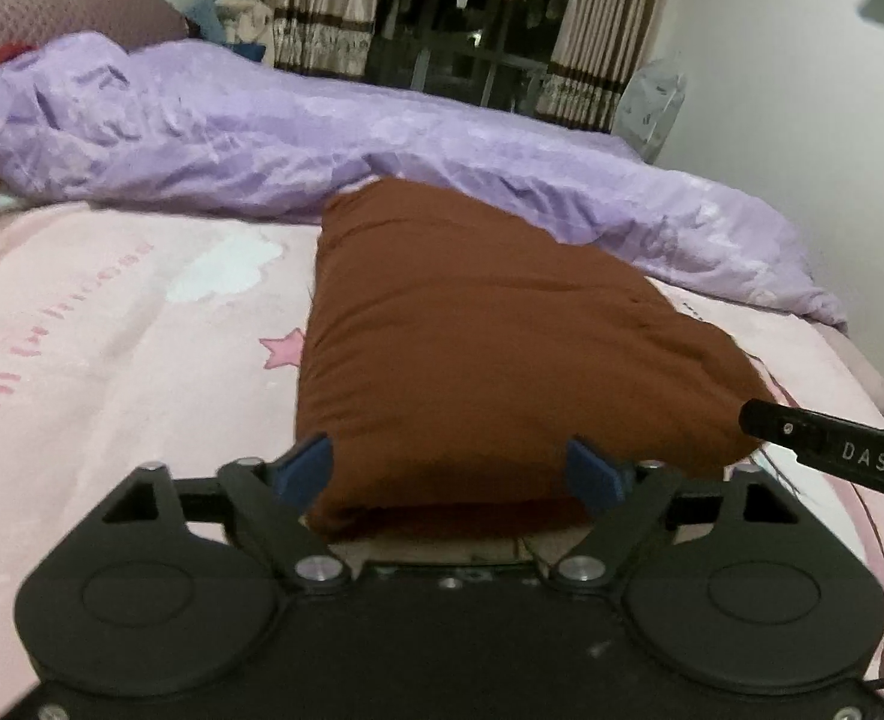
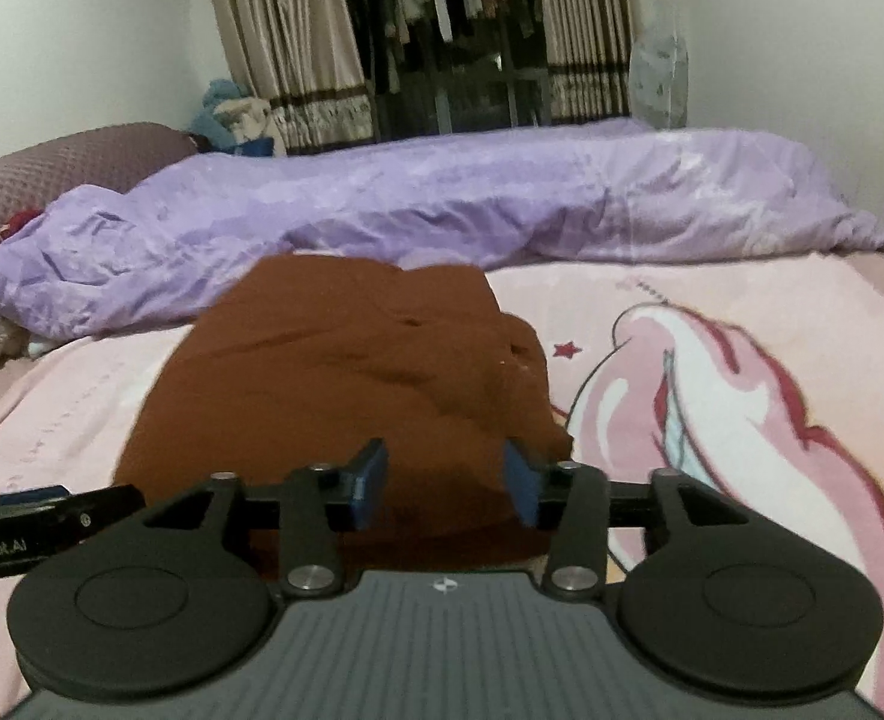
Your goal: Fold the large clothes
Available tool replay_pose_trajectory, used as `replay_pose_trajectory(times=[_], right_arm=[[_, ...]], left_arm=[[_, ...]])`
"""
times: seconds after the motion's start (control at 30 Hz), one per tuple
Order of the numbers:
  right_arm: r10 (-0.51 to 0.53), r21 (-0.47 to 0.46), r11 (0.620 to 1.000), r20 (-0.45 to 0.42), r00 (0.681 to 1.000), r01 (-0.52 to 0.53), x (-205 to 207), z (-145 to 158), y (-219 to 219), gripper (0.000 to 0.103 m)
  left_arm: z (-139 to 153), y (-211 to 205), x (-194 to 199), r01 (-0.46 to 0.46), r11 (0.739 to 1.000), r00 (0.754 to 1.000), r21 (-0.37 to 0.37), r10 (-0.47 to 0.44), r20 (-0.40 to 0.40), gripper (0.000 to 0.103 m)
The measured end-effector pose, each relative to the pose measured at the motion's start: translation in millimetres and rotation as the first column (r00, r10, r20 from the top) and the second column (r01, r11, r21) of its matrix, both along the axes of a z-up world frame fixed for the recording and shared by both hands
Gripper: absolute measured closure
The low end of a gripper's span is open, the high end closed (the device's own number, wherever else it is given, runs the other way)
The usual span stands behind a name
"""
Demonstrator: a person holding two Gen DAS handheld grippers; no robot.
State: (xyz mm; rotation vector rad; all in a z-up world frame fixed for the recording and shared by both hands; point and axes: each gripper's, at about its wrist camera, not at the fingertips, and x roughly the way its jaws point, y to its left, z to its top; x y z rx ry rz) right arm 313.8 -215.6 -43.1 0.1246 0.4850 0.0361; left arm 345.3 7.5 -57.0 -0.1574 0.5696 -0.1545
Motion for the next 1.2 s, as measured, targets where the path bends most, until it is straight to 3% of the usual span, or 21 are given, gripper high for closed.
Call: replay_pose_trajectory(times=[0.1, 0.27, 0.73, 0.93, 1.2], right_arm=[[-0.004, -0.024, 1.0, 0.02, 1.0, 0.004, -27.9, 6.9, 3.7, 0.033], [-0.011, -0.062, 0.998, 0.047, 0.999, 0.014, -73.5, 14.1, 10.2, 0.023], [0.002, -0.118, 0.993, 0.074, 0.997, 0.007, -158.9, 19.6, 32.9, 0.02], [-0.005, -0.103, 0.995, 0.062, 0.998, 0.012, -176.7, 17.2, 33.4, 0.018], [-0.023, -0.08, 0.996, 0.056, 0.998, 0.028, -185.4, 11.6, 30.1, 0.018]], left_arm=[[8.2, 0.0, -28.9, -0.006, 1.0, 1.0, 0.021, 0.006, 0.025, 0.005], [16.0, 4.0, -74.1, -0.027, 0.999, 0.999, 0.028, 0.026, 0.041, 0.0], [17.3, 1.6, -173.6, -0.047, 0.999, 0.998, 0.028, 0.046, 0.048, 0.0], [21.9, -3.5, -194.0, -0.071, 0.996, 0.995, 0.056, 0.067, 0.07, 0.0], [18.1, -7.5, -205.1, -0.064, 0.996, 0.997, 0.058, 0.062, 0.04, 0.0]])
